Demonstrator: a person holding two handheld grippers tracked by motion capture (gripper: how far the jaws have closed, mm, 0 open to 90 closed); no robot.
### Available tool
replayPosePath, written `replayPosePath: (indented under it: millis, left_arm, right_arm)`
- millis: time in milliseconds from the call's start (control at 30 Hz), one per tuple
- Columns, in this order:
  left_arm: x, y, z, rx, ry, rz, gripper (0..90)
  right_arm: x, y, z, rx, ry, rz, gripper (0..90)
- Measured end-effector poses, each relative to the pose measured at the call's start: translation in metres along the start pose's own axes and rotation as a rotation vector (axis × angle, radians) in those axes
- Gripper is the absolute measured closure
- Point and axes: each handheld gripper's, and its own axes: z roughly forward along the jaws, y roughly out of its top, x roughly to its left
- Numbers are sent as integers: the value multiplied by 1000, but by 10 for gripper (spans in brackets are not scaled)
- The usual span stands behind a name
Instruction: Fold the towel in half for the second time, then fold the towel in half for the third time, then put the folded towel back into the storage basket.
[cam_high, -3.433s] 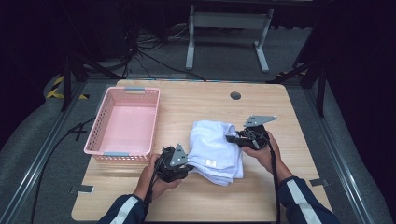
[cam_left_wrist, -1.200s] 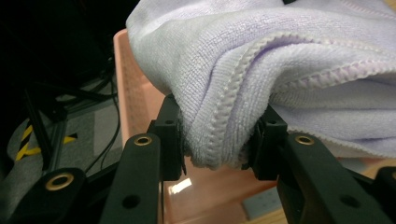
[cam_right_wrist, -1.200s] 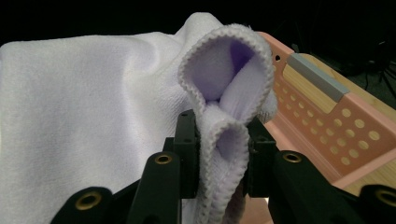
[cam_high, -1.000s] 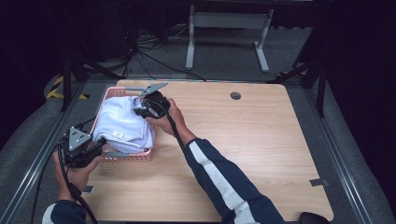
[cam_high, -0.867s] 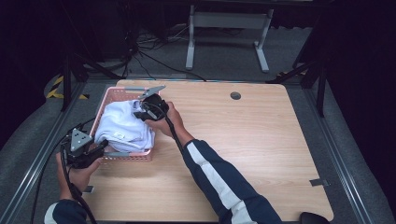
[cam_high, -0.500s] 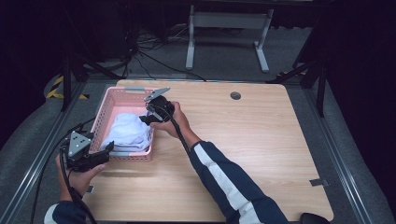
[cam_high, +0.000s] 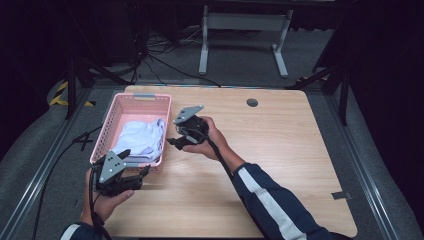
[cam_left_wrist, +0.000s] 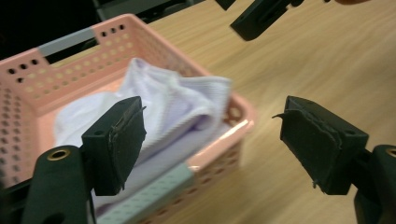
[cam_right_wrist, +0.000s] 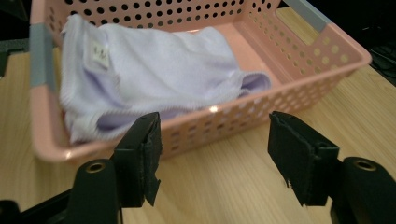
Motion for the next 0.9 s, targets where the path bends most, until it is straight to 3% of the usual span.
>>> replayPosePath:
  millis: [33, 133, 200, 233, 367, 467, 567, 600, 733, 900]
  left_arm:
    - [0, 0, 0, 0, 0, 0, 216]
    - [-15, 2, 0, -2, -58, 16, 215]
    - [-28, 1, 7, 18, -105, 40, 209]
    - [-28, 1, 7, 18, -105, 40, 211]
    - [-48, -2, 21, 67, -163, 90, 212]
    - [-64, -4, 31, 102, -198, 153, 211]
    - [-71, -6, 41, 135, -221, 180, 210]
    - [-75, -8, 45, 153, -246, 177, 212]
    - [-85, -16, 55, 200, -272, 206, 211]
    - [-88, -25, 66, 227, -318, 191, 211]
  right_arm:
    - [0, 0, 0, 0, 0, 0, 351]
    - [2, -20, -28, -7, -10, -7, 351]
    - [0, -42, -54, 19, -66, -17, 349]
    - [0, -42, -54, 19, -66, -17, 349]
    - [-2, -77, -88, 37, -90, -1, 346]
    - [-2, -106, -107, 71, -123, 3, 337]
    - [-1, -134, -126, 98, -152, 9, 328]
    - [-1, -144, -133, 100, -151, 11, 328]
    - [5, -185, -160, 112, -168, 35, 317]
    - [14, -243, -194, 127, -192, 79, 296]
